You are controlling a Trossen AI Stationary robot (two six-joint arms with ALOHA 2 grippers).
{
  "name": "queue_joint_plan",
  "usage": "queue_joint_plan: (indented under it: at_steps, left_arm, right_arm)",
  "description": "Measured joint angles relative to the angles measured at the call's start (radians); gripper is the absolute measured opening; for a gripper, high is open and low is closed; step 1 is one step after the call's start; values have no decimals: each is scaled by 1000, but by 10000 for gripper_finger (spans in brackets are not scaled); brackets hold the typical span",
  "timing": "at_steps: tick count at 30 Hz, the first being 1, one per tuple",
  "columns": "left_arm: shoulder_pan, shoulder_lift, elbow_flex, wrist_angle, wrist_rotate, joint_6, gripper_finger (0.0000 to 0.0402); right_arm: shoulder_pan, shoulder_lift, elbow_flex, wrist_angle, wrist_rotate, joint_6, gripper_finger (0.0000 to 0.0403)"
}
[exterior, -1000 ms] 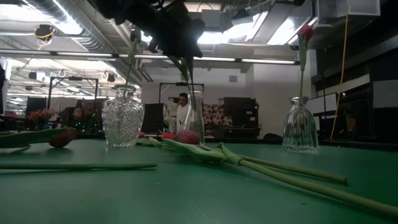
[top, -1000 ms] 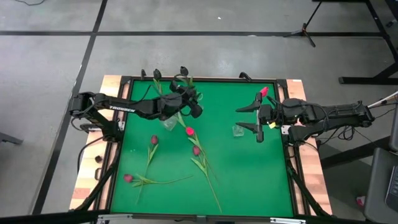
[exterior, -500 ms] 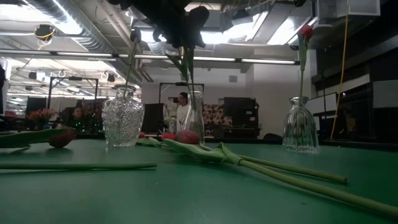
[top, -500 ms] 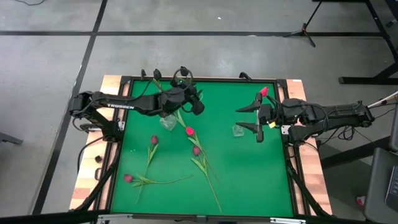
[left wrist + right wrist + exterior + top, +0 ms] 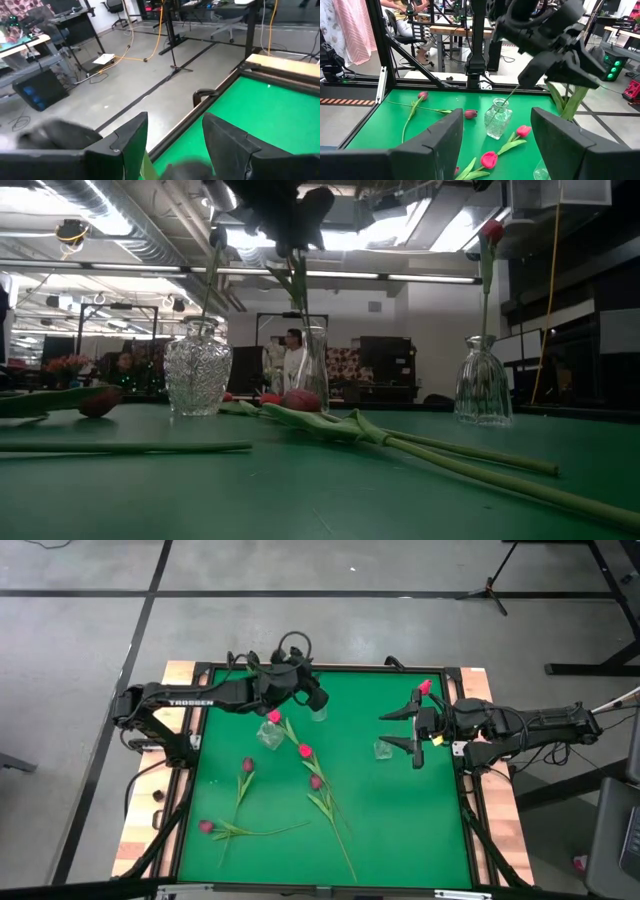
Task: Sort flowers into vase by color
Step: Put the black tulip into the top transparent vase
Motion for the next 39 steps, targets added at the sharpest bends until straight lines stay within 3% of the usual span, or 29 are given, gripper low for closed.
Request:
queue_joint_plan:
  at_steps: [10, 20, 39]
  left_arm:
    - [83, 0, 42, -89, 177, -104, 186]
    - [121, 0, 75, -120, 238, -92, 186]
    - [38, 1, 76, -308, 198, 23, 186]
  right_arm:
    - [0, 0, 0, -1, 0, 5, 232]
    - [0, 0, 0, -3, 1, 7, 232]
    - [0, 7, 0, -96, -9, -2, 232]
